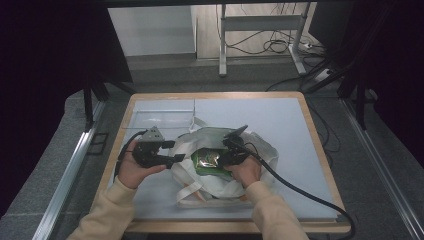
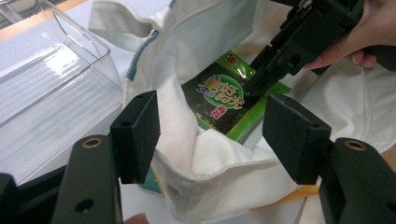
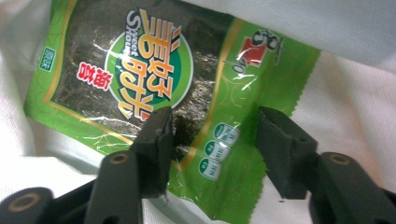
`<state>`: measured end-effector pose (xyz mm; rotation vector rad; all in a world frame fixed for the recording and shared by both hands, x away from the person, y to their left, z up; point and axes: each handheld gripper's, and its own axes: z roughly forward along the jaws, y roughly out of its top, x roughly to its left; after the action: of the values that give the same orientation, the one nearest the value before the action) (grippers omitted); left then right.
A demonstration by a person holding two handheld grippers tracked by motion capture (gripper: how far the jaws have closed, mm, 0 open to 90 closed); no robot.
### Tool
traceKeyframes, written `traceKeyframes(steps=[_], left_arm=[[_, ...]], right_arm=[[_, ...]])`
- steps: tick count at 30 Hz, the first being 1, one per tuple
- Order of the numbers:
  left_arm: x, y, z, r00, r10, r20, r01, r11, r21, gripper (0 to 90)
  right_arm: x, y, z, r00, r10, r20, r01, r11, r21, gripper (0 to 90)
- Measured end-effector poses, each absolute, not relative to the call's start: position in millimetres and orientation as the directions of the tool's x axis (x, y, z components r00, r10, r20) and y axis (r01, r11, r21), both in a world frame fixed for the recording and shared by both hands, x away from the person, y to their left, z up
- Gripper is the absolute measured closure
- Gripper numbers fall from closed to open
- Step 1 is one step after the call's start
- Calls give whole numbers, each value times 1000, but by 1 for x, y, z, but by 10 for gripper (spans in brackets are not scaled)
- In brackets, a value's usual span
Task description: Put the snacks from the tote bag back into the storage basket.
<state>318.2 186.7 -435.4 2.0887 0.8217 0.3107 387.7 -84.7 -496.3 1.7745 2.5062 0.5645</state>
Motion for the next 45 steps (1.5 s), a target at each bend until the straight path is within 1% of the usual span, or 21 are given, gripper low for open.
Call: traceKeyframes(steps=[3, 5, 12, 19, 23, 32, 45], left_arm=[[318, 186, -435, 754, 653, -66, 441, -429, 788, 370], [318, 185, -436, 755, 653, -62, 439, -432, 788, 370], [318, 183, -437, 755, 653, -54, 438, -442, 783, 370], [318, 183, -437, 756, 653, -54, 438, -442, 783, 369], [319, 183, -439, 756, 652, -56, 441, -444, 780, 369], [319, 183, -439, 756, 652, -55, 441, -446, 779, 368], [320, 183, -440, 757, 652, -53, 442, -451, 775, 367]], right_arm=[[388, -88, -498, -350, 914, 207, 912, 281, 299, 538], [388, -87, -498, -349, 910, 225, 914, 277, 296, 608], [388, -87, -498, -352, 902, 250, 915, 276, 293, 764], [386, -87, -493, -371, 892, 257, 909, 293, 296, 865], [382, -88, -491, -408, 876, 257, 897, 331, 295, 875], [375, -94, -480, -415, 863, 288, 894, 330, 302, 880], [363, -108, -462, -446, 865, 229, 868, 355, 348, 890]])
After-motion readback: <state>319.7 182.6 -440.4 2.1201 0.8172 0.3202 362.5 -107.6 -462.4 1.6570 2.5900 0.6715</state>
